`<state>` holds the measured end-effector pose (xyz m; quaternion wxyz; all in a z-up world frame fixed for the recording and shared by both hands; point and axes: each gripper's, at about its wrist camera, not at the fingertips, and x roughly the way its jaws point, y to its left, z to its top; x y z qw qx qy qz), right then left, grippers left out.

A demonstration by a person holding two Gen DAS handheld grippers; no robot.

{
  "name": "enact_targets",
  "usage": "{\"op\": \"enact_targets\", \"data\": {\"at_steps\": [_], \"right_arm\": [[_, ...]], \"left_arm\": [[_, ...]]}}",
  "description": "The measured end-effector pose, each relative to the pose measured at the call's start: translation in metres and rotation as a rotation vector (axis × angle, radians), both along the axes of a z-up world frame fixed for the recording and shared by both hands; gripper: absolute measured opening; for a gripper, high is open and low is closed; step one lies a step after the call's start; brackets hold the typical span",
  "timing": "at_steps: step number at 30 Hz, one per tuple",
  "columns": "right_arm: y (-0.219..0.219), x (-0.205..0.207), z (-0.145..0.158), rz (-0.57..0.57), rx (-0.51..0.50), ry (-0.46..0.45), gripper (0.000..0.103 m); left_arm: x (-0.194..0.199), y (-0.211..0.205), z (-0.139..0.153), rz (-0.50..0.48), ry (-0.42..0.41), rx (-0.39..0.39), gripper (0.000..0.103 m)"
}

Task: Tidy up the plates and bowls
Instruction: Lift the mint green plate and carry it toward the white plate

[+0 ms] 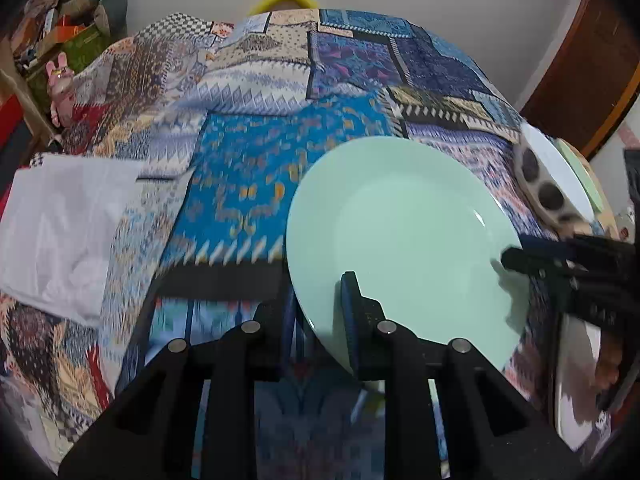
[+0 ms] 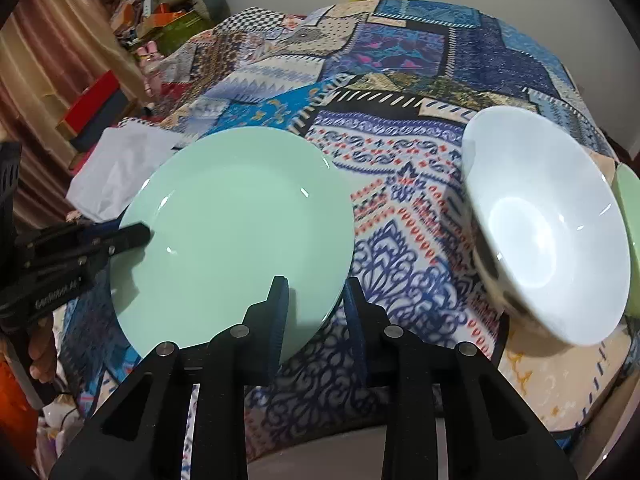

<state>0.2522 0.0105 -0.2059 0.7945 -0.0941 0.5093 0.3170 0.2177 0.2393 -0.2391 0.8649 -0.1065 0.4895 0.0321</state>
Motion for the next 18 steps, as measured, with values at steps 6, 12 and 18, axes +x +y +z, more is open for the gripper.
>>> {"op": "enact_targets", "data": {"at_steps": [6,12,18], "right_arm": [[-0.002,-0.005,-0.002,0.025,0.008,0.013,0.024],[0.004,0.002,-0.008,0.026,0.006,0.026,0.023],[0.010,0.000,-0.010,0.034,-0.010,0.001,0.024]], "left_arm": [[-0.024,-0.004,0.000,-0.014,0.024,-0.036,0.022],[-0.015,0.004,-0.004,0.012,0.035,-0.061,0.022],[-0.008,0.004,-0.007,0.022,0.019,-0.063,0.024]]}}
